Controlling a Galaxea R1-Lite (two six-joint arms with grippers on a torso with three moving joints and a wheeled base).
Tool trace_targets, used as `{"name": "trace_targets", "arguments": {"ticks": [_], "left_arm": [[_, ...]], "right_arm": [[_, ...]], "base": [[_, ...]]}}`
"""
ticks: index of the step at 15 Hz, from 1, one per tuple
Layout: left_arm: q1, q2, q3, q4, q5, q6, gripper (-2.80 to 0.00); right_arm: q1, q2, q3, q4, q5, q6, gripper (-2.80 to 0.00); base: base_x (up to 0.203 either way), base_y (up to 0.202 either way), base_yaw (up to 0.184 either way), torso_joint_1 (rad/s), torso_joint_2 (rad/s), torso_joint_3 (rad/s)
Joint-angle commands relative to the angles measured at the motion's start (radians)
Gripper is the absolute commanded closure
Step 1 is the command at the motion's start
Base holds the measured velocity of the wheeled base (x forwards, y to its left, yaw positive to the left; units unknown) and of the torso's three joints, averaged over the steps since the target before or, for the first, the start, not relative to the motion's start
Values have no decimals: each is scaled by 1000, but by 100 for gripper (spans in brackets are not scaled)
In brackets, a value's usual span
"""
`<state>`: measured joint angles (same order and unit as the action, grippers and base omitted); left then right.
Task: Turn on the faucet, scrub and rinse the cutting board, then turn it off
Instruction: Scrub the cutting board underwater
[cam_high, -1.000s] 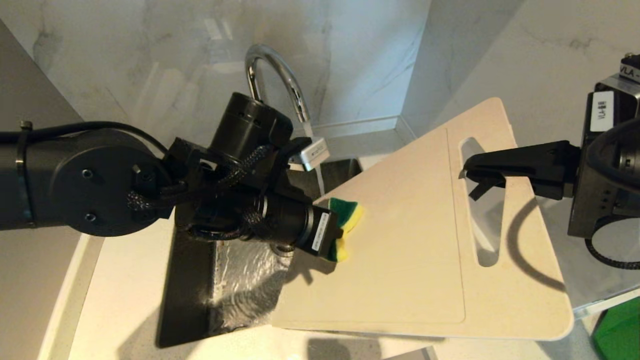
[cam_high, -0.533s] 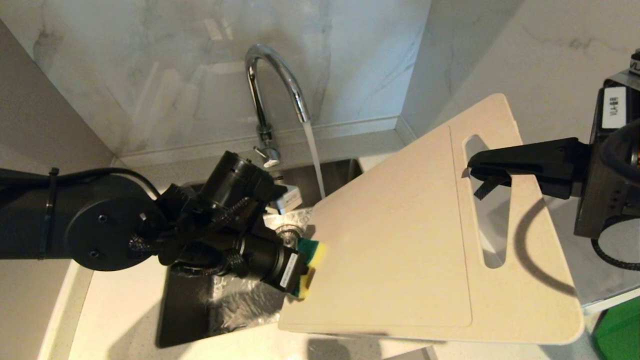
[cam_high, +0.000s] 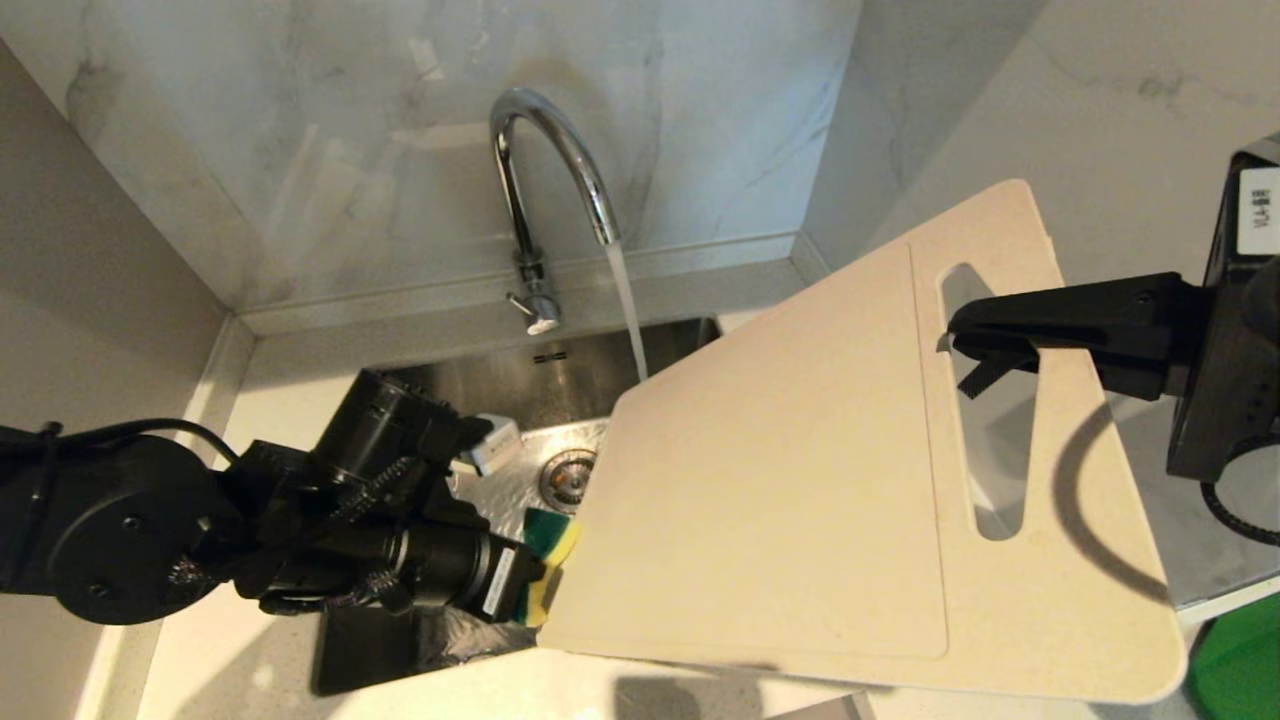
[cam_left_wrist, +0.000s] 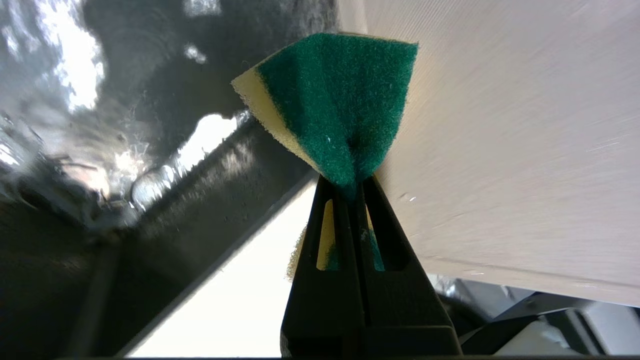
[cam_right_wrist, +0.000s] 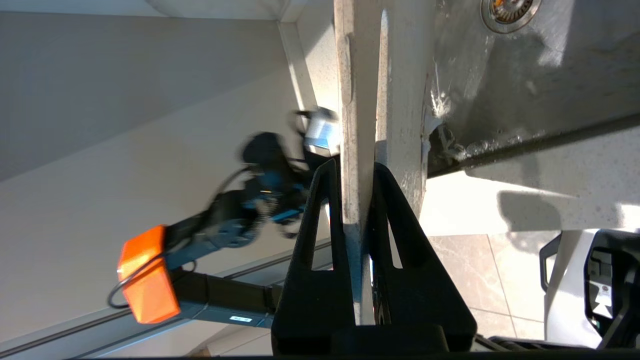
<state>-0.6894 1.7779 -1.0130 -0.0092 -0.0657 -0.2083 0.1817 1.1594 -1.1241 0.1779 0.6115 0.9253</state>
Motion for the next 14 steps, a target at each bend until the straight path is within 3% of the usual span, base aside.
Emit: {"name": "trace_targets", "arguments": {"ticks": [1, 4, 7, 14], "left_arm": [[-4, -98, -79, 49, 2, 0, 0], [-13, -116, -244, 180, 2, 2, 0], [-34, -53, -416, 241, -1, 3, 0], [-85, 204, -658, 268, -3, 1, 0]], "right_arm": [[1, -7, 12, 4, 5, 6, 0], [1, -19, 30, 6, 6, 7, 0], [1, -21, 33, 8, 7, 7, 0], [1, -19, 33, 6, 73, 9, 0]], "base": [[0, 0, 0, 0, 0, 0], [0, 0, 0, 0, 0, 0], [0, 0, 0, 0, 0, 0], [0, 0, 0, 0, 0, 0]]}}
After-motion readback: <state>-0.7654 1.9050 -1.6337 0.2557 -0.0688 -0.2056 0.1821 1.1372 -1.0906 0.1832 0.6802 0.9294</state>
